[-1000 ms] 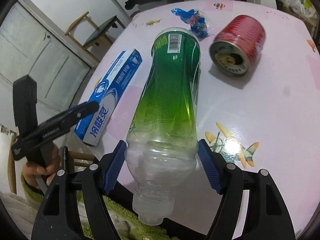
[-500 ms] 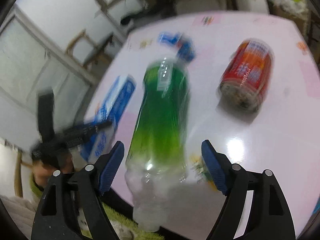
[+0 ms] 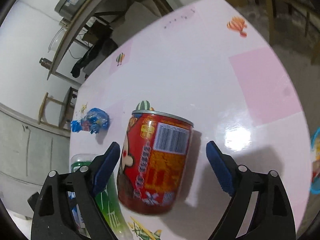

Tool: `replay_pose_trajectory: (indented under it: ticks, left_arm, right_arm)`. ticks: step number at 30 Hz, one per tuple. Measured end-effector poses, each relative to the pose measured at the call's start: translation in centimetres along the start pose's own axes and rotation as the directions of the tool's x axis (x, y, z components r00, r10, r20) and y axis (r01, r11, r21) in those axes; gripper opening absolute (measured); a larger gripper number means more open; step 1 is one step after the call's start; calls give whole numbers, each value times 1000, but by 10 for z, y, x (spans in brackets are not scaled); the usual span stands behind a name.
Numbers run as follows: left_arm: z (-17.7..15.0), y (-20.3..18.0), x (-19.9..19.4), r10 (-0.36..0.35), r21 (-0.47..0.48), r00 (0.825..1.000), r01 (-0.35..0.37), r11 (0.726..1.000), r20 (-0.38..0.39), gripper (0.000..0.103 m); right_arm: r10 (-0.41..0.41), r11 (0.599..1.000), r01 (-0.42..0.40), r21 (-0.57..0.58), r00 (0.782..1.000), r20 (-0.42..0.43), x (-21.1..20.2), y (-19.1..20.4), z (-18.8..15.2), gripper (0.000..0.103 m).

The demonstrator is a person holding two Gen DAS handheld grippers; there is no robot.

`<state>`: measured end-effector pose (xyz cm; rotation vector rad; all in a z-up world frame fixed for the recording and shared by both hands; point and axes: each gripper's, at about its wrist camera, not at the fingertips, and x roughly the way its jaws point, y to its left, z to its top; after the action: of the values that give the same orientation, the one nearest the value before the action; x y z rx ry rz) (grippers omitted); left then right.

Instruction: Collect trash

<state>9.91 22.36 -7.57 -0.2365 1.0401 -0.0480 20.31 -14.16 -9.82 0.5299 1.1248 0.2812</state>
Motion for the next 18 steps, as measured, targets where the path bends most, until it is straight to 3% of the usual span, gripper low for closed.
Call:
replay_pose_trajectory:
  ticks: [4, 6, 8, 14, 18]
  left_arm:
    - [-1, 0, -23, 10, -13, 996, -9, 1000, 84, 65]
    - [-1, -6, -36, -16, -14, 992, 18, 1000, 124, 65]
    - [-1, -12, -45, -63, -10, 988, 65, 998, 139, 67]
    - [-4, -57, -53, -257, 47, 963, 253, 966, 88, 74]
    - [-11, -90, -40, -310, 73, 951, 309, 948, 13, 76]
  right_arm:
    - [7, 1000, -7, 17, 1000, -4, -2, -2, -1, 70]
    - [38, 999, -38, 35, 999, -16, -5, -2, -2, 66]
    - [21, 1000, -20, 19, 1000, -9, -9, 0, -3, 66]
    - [-39, 997, 38, -67, 999, -6, -19, 3, -13, 65]
    - [-65, 991, 63, -114, 998, -16, -29, 1, -33, 65]
